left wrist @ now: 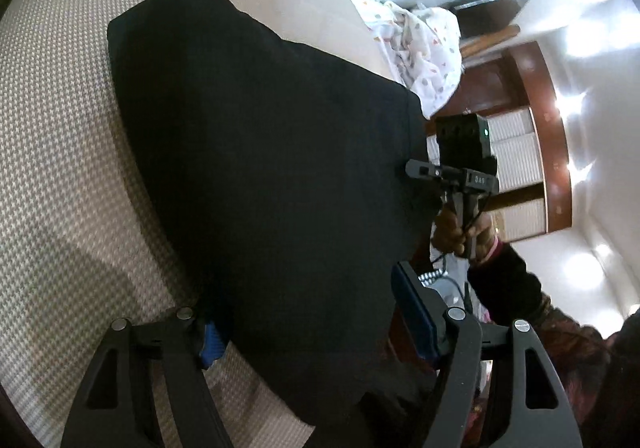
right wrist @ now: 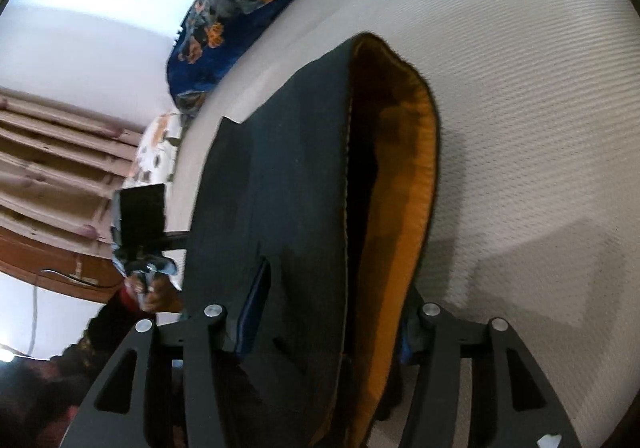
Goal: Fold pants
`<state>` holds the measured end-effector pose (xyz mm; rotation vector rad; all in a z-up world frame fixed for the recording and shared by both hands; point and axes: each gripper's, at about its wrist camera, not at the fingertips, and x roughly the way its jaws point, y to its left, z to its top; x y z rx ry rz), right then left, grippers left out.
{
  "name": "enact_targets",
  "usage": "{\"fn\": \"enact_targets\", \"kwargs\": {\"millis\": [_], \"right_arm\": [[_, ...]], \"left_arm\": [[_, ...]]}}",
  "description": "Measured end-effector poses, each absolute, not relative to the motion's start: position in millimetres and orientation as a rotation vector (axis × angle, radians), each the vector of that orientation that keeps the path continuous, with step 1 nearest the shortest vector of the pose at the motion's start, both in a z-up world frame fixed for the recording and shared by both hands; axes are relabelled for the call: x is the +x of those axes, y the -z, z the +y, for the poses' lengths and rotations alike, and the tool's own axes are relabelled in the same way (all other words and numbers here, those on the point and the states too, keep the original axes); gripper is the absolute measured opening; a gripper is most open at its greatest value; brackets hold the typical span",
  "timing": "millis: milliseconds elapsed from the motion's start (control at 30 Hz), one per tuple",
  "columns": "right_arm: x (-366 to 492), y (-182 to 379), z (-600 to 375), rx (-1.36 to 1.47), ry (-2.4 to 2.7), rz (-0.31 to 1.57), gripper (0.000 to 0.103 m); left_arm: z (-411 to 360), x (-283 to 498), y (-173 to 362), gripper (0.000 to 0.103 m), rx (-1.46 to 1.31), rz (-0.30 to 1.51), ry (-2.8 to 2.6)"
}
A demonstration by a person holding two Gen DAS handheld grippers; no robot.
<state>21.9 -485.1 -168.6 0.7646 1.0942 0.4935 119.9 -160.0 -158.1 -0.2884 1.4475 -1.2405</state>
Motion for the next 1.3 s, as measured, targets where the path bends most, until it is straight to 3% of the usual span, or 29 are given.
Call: {"fn": "enact_targets", "kwargs": {"millis": [167,267,400,833,1300], "right_arm": [[21.3,176.0,-492.9,0.857,-0.483,1.056,0.048],[11.8,175.9,-489.9,0.837,-0.431,1.040,0.038],[-0.5,172.7,-482.6,0.860,-0.383,1.007,0.034],[-13.0,179.1,-426.3,1.038,-0.455,0.912,0.029],[29.5,156.9,-358.8,1.021,-0.530,0.923,0.029]], "left_arm": [[-151.9,108.4,152.7,0.069,-0.312,1.404,1.157],[-155.1,88.7,141.1,0.045,-0.148,1.318,1.052],[-149.7,73.2,129.9,0.029,-0.080,1.251,0.979],[-114.6,12.1,83.7,0.026,0.238,0.952,0.778],[-64.1,4.5,69.6,0.026,0.301,0.871,0.641]]}}
